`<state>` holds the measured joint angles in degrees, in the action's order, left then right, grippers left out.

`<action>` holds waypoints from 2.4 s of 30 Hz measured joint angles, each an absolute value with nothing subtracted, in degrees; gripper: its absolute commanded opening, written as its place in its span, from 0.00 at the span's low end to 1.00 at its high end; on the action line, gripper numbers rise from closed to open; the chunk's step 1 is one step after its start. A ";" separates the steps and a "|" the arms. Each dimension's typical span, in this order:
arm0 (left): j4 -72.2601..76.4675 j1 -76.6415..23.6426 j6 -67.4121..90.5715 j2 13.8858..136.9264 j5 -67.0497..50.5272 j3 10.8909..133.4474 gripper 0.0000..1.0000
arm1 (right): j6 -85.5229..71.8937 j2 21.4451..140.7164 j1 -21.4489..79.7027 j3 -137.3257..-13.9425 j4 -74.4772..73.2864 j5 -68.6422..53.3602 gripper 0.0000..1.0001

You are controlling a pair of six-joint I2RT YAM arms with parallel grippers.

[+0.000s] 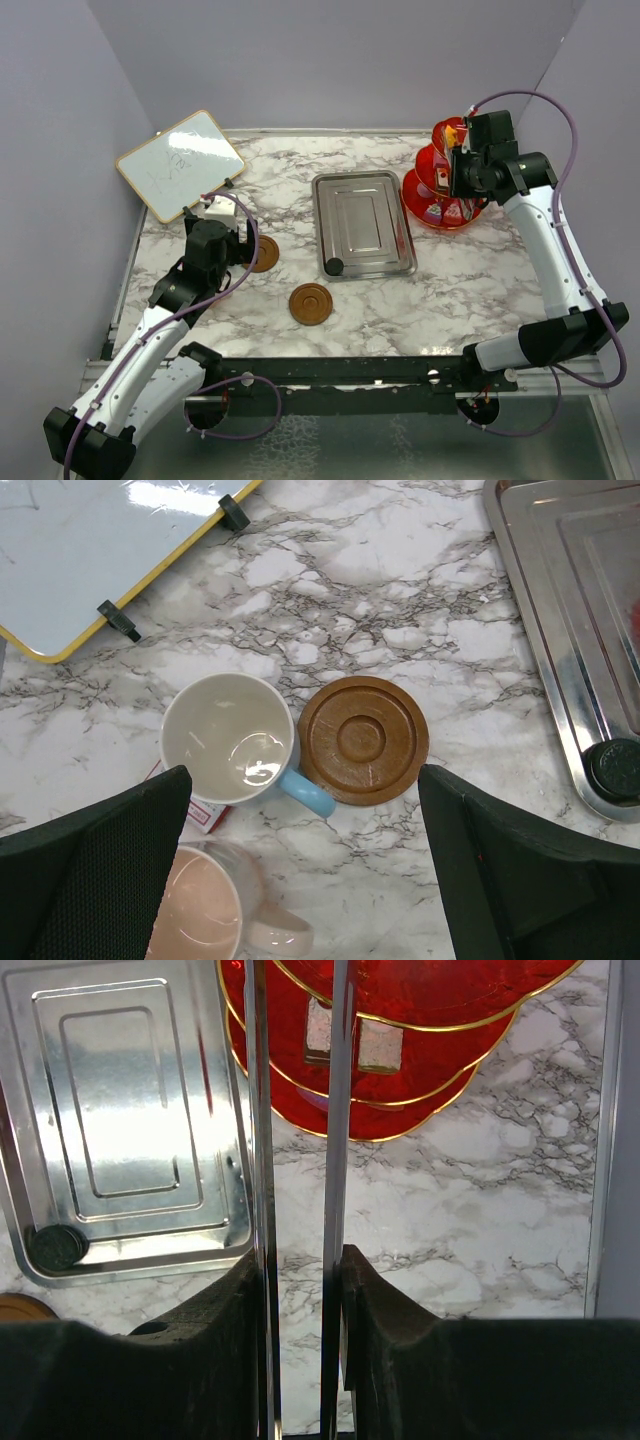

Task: Serve the afternoon tea
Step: Place the desert on the desert table, then adjust the dessert on the tray.

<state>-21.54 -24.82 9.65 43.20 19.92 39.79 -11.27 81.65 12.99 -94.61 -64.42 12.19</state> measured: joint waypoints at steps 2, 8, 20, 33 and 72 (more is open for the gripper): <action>-21.54 -24.82 9.65 43.20 19.90 39.79 0.99 | -11.27 81.65 12.99 -94.61 -64.42 12.19 0.31; -21.54 -24.82 9.65 43.35 19.77 39.79 0.99 | -11.29 81.65 12.99 -94.61 -64.45 12.19 0.39; -21.54 -24.82 9.65 43.64 19.09 39.79 0.99 | -11.27 81.54 12.99 -94.67 -64.45 12.01 0.40; -21.54 -24.82 9.65 43.62 19.05 39.79 0.99 | -10.20 74.48 12.99 -96.55 -62.63 -1.37 0.38; -21.52 -24.82 9.63 43.11 19.07 39.79 0.99 | -12.86 80.79 41.67 -66.74 -62.96 -10.28 0.40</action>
<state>-21.52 -24.82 9.63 43.11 19.07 39.79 -12.86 80.79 41.67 -66.74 -62.96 -10.28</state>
